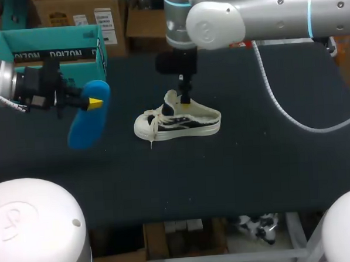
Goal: Open the shoe tongue, take the insole out of the shoe, put the insole back into the shoe, and pack the shoe into the shoebox
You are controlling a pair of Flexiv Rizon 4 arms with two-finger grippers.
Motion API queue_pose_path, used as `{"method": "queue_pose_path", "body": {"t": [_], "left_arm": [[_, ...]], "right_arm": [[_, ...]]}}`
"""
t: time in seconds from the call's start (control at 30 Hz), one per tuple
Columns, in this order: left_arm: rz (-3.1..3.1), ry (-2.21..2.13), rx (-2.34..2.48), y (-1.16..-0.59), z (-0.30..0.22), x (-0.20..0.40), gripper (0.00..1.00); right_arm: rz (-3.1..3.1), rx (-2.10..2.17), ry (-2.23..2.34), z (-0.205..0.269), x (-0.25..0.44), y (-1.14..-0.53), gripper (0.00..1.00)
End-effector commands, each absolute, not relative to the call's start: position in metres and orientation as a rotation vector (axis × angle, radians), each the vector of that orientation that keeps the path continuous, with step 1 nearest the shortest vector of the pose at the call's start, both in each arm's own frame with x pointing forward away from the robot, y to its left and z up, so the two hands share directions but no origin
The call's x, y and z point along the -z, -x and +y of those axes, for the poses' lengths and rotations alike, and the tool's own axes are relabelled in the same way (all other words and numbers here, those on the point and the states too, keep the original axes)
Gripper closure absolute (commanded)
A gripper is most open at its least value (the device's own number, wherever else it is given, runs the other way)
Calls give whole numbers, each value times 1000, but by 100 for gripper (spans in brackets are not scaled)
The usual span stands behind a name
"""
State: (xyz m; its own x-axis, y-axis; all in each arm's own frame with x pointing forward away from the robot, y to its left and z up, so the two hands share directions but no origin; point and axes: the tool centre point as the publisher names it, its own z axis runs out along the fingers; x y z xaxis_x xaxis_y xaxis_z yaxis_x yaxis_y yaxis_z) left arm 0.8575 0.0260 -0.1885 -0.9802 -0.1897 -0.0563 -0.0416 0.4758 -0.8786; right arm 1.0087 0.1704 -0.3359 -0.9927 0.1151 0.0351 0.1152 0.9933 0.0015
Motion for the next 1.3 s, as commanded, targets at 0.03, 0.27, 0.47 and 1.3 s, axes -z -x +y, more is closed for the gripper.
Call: {"method": "queue_pose_path", "body": {"t": [0.03,0.27,0.47,1.3], "left_arm": [[2582,198,1534,-863,28,193,100],[2598,199,1523,-866,25,199,100],[2606,198,1521,-868,24,201,100],[2657,-155,1619,-913,-17,174,100]], "right_arm": [[-3094,-15,198,176,343,-1012,51],[-3076,-20,222,178,351,-1010,54],[-3074,-47,255,179,353,-1007,100],[-2989,50,937,176,322,-965,100]]}}
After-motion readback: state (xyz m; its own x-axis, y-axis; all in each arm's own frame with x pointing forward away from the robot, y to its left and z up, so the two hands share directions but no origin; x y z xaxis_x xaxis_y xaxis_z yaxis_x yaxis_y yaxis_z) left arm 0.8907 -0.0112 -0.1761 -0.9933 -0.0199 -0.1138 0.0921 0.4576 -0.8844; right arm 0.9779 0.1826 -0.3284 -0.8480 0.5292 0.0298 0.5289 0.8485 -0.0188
